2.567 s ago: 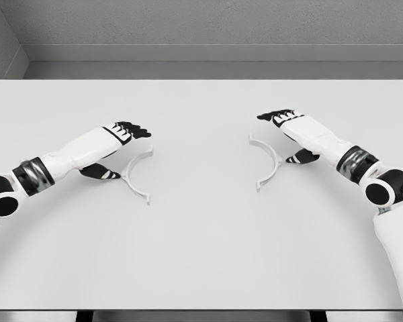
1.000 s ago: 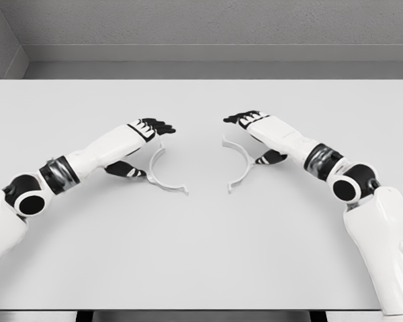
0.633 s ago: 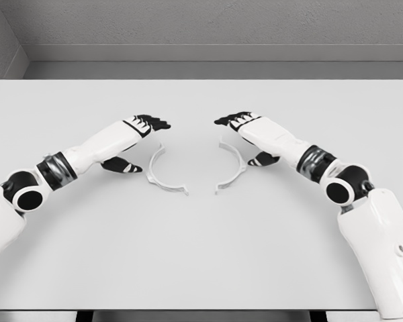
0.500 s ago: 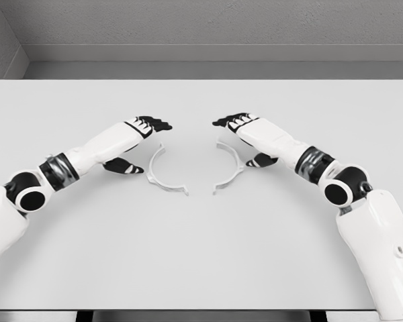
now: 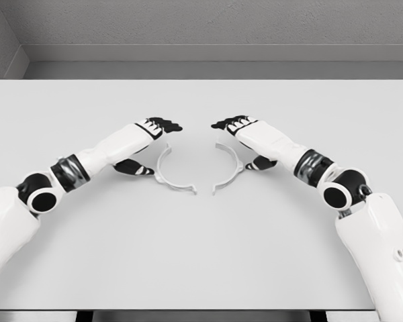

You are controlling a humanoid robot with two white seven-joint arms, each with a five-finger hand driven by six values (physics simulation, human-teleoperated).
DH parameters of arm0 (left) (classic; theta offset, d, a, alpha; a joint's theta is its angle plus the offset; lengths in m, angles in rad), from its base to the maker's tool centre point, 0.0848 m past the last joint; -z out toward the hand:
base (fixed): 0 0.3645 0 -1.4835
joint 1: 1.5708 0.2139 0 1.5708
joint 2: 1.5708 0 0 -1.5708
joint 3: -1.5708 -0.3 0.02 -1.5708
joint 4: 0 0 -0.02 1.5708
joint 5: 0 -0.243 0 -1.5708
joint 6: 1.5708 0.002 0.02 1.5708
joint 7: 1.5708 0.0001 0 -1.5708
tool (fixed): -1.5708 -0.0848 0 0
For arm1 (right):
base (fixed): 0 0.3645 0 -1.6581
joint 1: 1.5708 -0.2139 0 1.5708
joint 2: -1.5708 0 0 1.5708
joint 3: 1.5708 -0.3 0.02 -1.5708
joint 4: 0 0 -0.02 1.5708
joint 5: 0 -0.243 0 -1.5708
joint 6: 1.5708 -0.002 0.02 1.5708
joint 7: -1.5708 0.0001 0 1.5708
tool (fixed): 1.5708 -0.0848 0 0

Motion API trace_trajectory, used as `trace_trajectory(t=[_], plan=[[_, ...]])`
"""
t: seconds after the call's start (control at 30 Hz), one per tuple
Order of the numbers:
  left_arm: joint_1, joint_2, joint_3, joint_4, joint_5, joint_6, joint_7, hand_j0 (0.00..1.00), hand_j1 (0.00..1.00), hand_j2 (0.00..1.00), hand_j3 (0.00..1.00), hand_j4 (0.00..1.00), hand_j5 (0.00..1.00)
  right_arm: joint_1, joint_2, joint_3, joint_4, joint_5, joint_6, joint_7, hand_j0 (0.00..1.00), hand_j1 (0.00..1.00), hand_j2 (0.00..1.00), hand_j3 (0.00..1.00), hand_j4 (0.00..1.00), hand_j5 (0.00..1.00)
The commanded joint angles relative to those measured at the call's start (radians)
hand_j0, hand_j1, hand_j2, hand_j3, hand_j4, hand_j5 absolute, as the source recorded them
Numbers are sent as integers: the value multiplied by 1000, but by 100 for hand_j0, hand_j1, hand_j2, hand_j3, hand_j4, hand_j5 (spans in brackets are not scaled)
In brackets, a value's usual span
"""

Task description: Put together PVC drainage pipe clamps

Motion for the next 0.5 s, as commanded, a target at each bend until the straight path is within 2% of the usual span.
trace_trajectory(t=[0.0, 0.33, 0.43, 0.47], plan=[[-2, -8, 1, -2, 5, 0, 1, 100, 100, 100, 100, 100, 100, 0, 1, 8, 1, -5, 6, 0, 100, 100, 100, 100, 100, 100], [-5, -8, 8, 17, 5, 0, 1, 100, 100, 100, 100, 100, 100, -6, 26, 28, -1, -5, 21, 0, 100, 100, 100, 100, 100, 100], [-11, -6, 11, 23, 5, 0, 1, 100, 100, 100, 100, 100, 100, -9, 6, 3, 9, -10, 21, -2, 100, 100, 100, 100, 100, 100], [-12, -6, 11, 24, 5, 0, 1, 100, 100, 100, 100, 100, 100, -2, -8, -37, 6, -10, 20, -2, 100, 100, 100, 100, 100, 100]])
